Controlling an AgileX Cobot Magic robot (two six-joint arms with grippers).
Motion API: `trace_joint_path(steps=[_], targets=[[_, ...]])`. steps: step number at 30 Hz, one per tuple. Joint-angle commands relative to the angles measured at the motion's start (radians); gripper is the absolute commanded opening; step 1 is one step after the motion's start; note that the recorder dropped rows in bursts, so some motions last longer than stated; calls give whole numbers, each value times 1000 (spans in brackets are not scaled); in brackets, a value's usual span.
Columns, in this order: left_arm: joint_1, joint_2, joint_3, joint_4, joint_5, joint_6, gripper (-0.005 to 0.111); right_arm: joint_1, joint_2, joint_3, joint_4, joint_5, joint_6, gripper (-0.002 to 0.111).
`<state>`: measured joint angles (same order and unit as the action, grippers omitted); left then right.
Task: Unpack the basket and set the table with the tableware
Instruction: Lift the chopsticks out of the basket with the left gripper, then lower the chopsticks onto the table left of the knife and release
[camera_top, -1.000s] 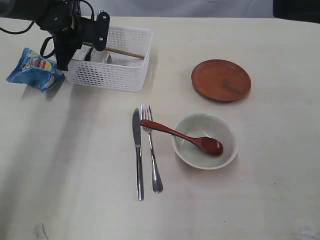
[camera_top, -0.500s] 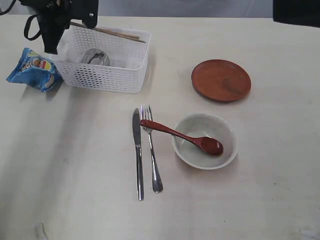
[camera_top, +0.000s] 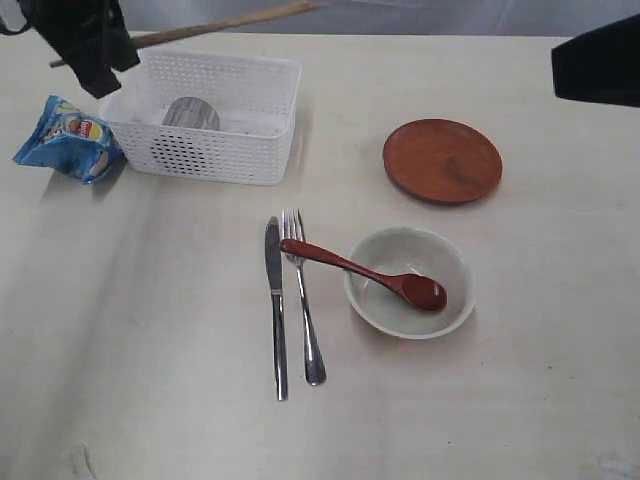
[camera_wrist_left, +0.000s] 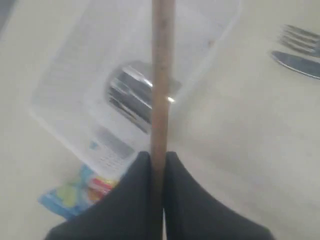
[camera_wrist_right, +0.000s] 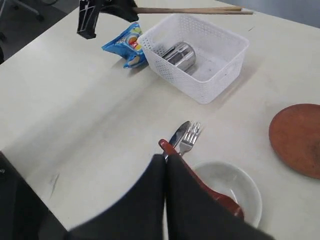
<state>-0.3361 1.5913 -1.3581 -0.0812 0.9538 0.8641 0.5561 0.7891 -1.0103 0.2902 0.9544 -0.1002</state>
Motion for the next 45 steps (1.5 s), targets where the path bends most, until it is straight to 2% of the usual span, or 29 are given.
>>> trace_joint_path(steps=[1,4,8,15,23,31,33,35,38,40,43,45], targets=[[-32,-61,115,-65,128,-111,0,-4,-9,1,-12,35,21,1],[-68,-160,302,-141,31,-159,0,-4,-9,1,-12,59,38,1],[-68,-238,461,-222,-80,-232,0,-4,-9,1,-12,77,51,1],[-68,-244,713,-254,-146,-263,0,-4,-9,1,-6,82,57,1],[-68,-240,840,-272,-386,-320,0,-4,-9,1,-6,117,71,1],[-68,-240,862,-291,-375,-297,1,-4,-9,1,-6,119,81,1],[-68,-240,874,-289,-375,-263,7,-4,-9,1,-6,119,81,1],[-68,-240,876,-289,-373,-258,19,-4,-9,1,-6,120,84,1],[-68,-240,869,-289,-389,-258,49,-4,-9,1,-6,126,86,1],[-68,-241,859,-289,-406,-280,63,-4,-9,1,-6,130,86,1],[-68,-241,826,-273,-396,-381,64,-4,-9,1,-6,135,86,1],[-68,-241,796,-191,-373,-495,62,-4,-9,1,-6,135,86,1]])
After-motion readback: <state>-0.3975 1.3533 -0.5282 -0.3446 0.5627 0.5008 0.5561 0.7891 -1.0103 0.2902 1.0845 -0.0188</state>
